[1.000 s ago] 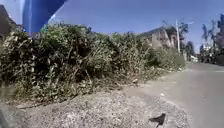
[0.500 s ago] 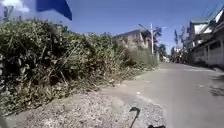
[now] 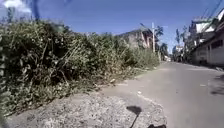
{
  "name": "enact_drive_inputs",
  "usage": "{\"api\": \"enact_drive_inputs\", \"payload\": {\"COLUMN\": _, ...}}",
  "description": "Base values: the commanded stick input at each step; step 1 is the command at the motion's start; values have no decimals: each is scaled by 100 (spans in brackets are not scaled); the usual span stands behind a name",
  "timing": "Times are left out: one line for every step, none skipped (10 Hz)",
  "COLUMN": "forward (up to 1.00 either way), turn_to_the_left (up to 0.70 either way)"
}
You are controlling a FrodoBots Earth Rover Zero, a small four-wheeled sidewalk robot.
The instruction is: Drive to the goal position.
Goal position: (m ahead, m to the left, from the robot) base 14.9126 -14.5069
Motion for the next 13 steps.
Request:
{"api": "enact_drive_inputs", "payload": {"forward": 0, "turn_to_the_left": 0}}
{"api": "enact_drive_inputs", "payload": {"forward": 0, "turn_to_the_left": 0}}
{"api": "enact_drive_inputs", "payload": {"forward": 0, "turn_to_the_left": 0}}
{"api": "enact_drive_inputs", "payload": {"forward": 0, "turn_to_the_left": 0}}
{"api": "enact_drive_inputs", "payload": {"forward": 0, "turn_to_the_left": 0}}
{"api": "enact_drive_inputs", "payload": {"forward": 0, "turn_to_the_left": 0}}
{"api": "enact_drive_inputs", "payload": {"forward": 0, "turn_to_the_left": 0}}
{"api": "enact_drive_inputs", "payload": {"forward": 0, "turn_to_the_left": 0}}
{"api": "enact_drive_inputs", "payload": {"forward": 2, "turn_to_the_left": 0}}
{"api": "enact_drive_inputs", "payload": {"forward": 4, "turn_to_the_left": 0}}
{"api": "enact_drive_inputs", "payload": {"forward": 6, "turn_to_the_left": 0}}
{"api": "enact_drive_inputs", "payload": {"forward": 11, "turn_to_the_left": 0}}
{"api": "enact_drive_inputs", "payload": {"forward": 29, "turn_to_the_left": 0}}
